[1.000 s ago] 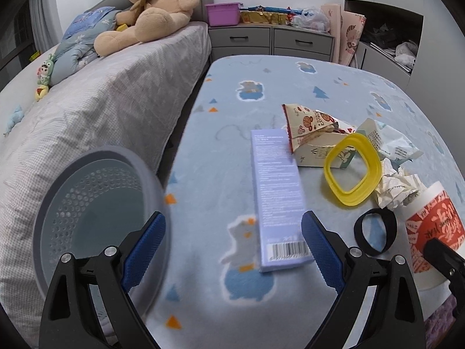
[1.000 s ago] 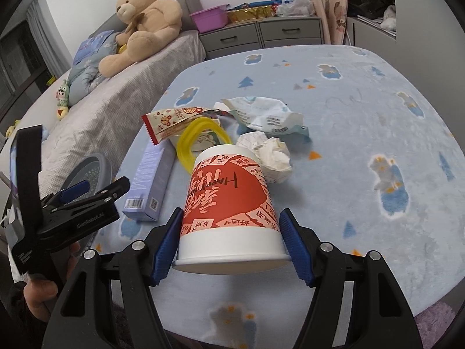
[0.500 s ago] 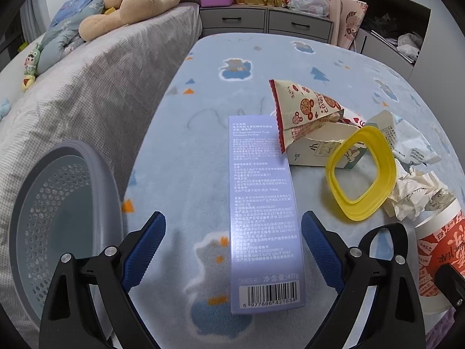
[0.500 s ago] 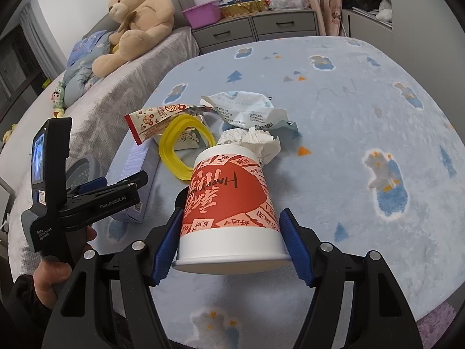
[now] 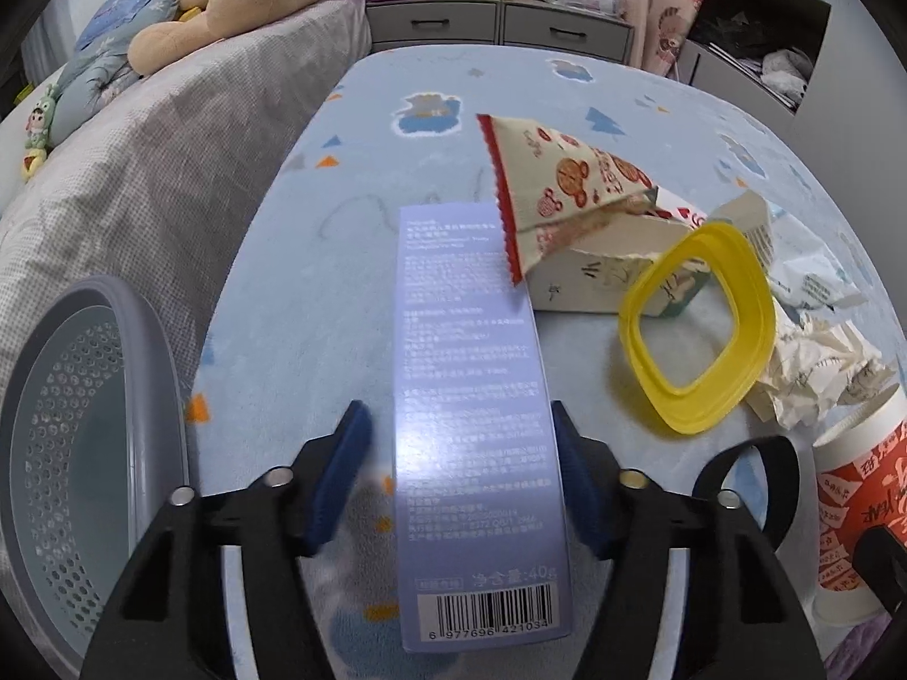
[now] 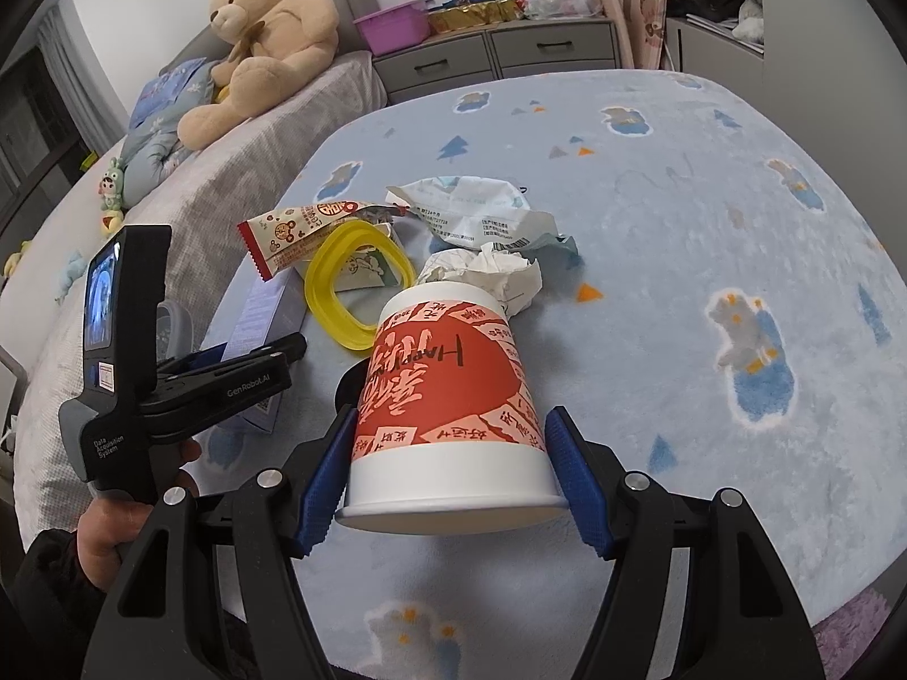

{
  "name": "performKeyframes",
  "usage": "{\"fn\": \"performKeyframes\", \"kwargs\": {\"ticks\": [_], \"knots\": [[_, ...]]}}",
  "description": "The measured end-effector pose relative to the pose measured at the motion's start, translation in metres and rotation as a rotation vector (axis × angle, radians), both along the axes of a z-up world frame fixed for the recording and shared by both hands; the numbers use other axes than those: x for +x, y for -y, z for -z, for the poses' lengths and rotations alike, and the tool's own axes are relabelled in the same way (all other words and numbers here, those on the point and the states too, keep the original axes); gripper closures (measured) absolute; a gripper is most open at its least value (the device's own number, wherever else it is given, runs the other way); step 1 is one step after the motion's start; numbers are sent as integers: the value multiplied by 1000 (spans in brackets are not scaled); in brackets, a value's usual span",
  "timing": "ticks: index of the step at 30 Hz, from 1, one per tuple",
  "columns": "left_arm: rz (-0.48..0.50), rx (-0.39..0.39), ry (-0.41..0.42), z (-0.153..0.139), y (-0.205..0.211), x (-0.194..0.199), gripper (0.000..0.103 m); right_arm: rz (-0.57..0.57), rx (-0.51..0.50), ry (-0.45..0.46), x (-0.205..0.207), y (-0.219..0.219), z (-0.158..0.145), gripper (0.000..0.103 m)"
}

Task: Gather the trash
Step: 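Grasp the lavender box with the left tool while the right tool holds the cup, then carry the box and cup over the grey wastebasket with both tools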

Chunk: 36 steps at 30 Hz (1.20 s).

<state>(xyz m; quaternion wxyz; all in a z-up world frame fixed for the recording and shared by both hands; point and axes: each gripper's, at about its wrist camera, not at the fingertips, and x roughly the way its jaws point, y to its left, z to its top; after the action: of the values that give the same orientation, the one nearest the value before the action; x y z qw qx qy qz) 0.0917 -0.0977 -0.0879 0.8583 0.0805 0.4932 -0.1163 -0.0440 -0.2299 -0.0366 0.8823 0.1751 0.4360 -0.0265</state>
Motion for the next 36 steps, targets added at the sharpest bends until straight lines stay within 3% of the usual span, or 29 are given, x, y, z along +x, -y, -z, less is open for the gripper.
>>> {"fn": "performKeyframes", "kwargs": {"ticks": [1,3,36], "knots": [[10,-1,3,-1,1,-1,58,0,0,0,0,0,0,38],[27,-5,5,-3,2,-4,60,0,0,0,0,0,0,38],[85,-33,180,-66,-51,-73,60,-22,-56,47,-11,-40,-22,38]]}}
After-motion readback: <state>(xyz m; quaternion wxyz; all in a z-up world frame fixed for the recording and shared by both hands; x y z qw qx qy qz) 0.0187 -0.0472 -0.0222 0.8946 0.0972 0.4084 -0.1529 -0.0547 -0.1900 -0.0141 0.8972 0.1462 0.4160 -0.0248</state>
